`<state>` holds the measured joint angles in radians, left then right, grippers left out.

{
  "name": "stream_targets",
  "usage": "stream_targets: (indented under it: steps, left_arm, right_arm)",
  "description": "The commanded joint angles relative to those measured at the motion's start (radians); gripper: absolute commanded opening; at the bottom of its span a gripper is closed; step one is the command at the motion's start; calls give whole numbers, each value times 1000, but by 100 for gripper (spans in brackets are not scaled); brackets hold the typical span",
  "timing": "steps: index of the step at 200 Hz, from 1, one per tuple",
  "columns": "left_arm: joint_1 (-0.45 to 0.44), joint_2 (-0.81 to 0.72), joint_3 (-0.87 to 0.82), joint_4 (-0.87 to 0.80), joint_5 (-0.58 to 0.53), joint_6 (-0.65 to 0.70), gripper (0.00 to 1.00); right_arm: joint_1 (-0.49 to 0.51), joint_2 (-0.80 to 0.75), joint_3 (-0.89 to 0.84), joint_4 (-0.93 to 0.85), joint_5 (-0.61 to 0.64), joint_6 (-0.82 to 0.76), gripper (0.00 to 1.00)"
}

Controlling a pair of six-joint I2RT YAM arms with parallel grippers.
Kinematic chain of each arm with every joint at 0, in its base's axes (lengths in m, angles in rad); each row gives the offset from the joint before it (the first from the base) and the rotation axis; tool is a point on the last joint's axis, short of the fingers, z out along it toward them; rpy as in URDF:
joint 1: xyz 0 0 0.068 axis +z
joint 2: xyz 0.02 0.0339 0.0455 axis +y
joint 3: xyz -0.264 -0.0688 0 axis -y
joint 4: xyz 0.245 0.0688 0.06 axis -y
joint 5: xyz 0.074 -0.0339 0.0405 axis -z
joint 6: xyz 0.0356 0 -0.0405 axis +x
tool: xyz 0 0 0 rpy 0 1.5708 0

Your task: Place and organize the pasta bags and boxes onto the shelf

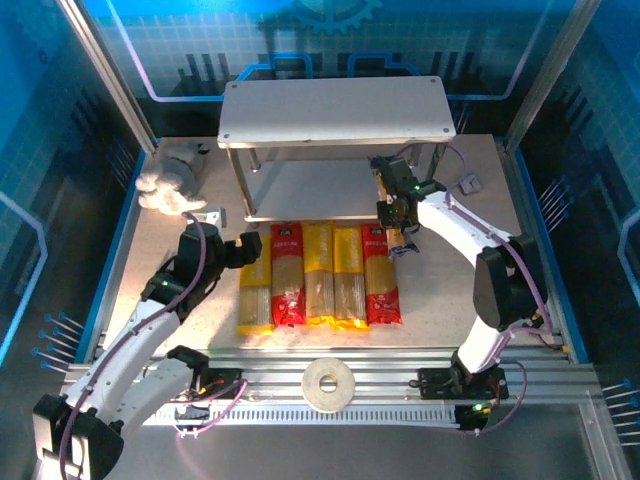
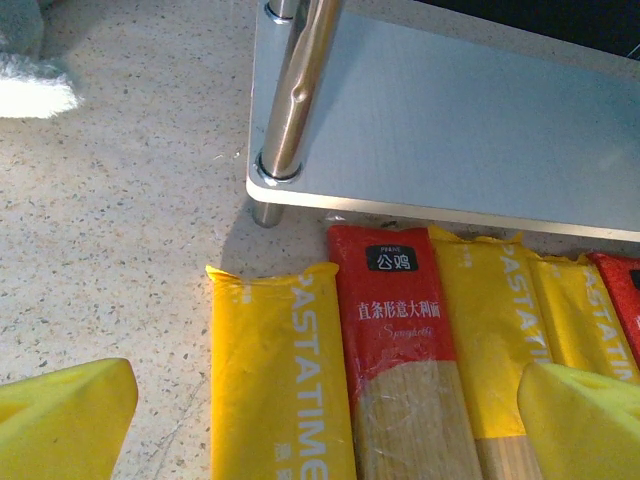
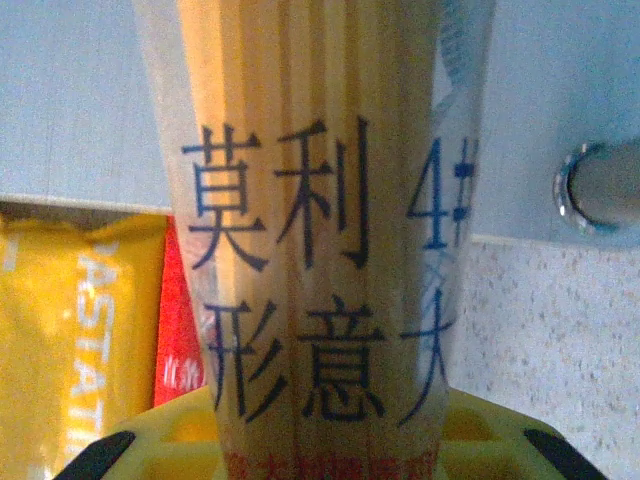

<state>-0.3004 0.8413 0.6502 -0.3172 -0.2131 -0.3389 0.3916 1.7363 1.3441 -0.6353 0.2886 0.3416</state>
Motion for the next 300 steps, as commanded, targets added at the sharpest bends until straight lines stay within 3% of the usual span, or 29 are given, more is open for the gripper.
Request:
stream_targets:
  steps: [1,87,128,180,219,232,254,300]
  left_arm:
    - [-6,-9,31,-20,-8,12,99]
    - [-6,1,35,-17,-11,9,99]
    - [-6,1,40,-25,-16,8,99]
    - [-6,4,45,-33,-15,9,99]
    - [-6,4,45,-35,-16,10,99]
    - [-6,6,45,-35,-16,10,99]
    - [-6,7,45,-36,-15,11,99]
    - [-6,12,28,-30,-13,5,99]
  right_arm:
    - [-6,11,71,165,87,-7,17]
    - [-3,70,54,338,182,-52,18]
    - [-5,126,81,369,200,-64,23]
    - [-12,181,121,346,189,-49,50]
    - [-17,184,103,349,188,-37,57]
    - [-17,181,96,349,184,-32,64]
    - [-21,151,67,367,148,-30,77]
    - [-22,-19,-22,389,88,-27,86]
